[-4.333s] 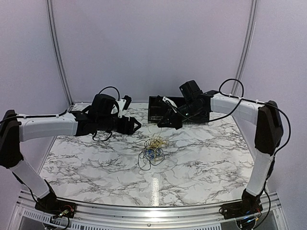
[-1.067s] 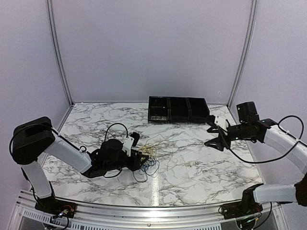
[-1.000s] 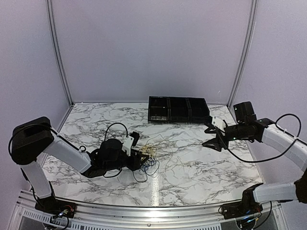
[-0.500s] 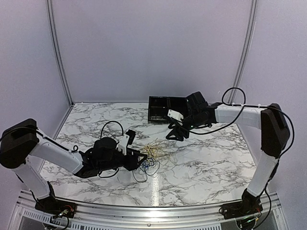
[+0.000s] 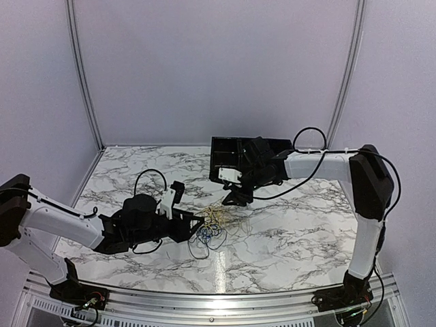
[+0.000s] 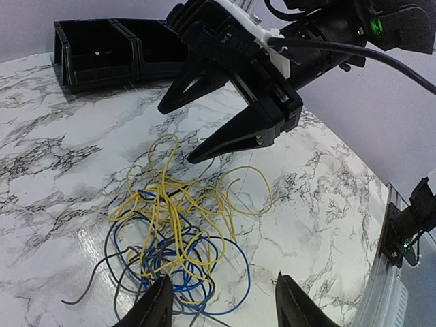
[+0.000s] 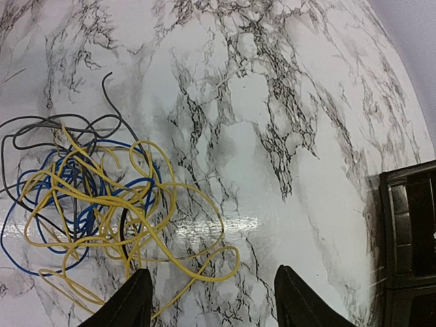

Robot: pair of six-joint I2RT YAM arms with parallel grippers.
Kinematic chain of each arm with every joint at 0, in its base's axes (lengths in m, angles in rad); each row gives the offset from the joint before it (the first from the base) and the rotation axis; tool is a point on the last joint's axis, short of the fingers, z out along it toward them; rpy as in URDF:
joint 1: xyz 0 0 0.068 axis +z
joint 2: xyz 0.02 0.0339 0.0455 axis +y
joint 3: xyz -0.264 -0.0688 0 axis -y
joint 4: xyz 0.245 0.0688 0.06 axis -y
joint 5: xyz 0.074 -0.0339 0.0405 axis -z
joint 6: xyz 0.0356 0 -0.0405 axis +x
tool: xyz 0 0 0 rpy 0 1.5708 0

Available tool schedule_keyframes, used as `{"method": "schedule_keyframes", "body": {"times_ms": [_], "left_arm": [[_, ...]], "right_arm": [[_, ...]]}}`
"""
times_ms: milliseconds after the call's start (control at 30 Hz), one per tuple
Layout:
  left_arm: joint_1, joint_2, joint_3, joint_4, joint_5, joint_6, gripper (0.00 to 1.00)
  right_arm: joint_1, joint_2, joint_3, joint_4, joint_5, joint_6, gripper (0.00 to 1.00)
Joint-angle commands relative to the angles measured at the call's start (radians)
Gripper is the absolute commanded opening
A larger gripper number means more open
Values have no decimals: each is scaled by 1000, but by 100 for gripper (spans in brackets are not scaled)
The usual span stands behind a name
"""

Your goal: Untangle the cables

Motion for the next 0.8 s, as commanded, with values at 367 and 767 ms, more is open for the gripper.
{"method": "schedule_keyframes", "body": {"times_ms": [367,767], "left_arm": [[-8,90,96,-61,-163,39,58],[9,446,382,16,-379,28,50]], "right_arm": [[44,18,72,29,37,-35,0],[63,-104,87,-100,-39,60,0]]}}
